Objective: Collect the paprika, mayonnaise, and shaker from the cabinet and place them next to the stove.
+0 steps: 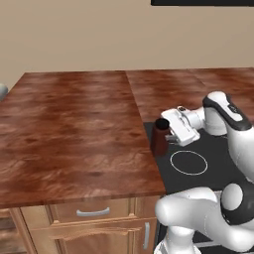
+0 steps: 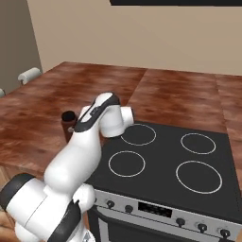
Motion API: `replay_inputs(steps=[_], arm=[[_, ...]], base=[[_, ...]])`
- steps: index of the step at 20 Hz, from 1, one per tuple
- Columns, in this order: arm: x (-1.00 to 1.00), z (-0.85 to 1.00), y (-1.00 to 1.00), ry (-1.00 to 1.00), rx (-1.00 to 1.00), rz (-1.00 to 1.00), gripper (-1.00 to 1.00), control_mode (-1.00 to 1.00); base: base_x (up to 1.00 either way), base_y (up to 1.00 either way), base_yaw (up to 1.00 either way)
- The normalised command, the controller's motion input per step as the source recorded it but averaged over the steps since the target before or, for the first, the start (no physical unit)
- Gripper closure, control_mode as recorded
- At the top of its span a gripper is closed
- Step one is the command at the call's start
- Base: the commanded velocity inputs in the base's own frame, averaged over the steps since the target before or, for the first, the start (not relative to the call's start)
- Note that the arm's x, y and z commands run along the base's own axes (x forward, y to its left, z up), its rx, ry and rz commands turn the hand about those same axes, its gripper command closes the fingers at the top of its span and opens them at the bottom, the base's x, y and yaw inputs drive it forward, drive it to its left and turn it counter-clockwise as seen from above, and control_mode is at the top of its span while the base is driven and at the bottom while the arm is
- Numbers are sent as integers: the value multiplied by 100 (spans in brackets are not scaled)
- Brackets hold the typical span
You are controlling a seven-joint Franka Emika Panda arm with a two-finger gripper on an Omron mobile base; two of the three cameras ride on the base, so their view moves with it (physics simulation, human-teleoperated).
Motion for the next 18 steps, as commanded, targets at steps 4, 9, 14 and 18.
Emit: replay_inputs(steps=[4,9,14,18], arm=[[39,-42,0,0,0,0,100,-100],[34,-38,0,0,0,0,100,-100],[27,-37,0,0,0,0,100,-100],[24,-40,0,0,0,0,100,-100]], base=[[0,0,0],[0,0,0],[0,0,0],[0,0,0]])
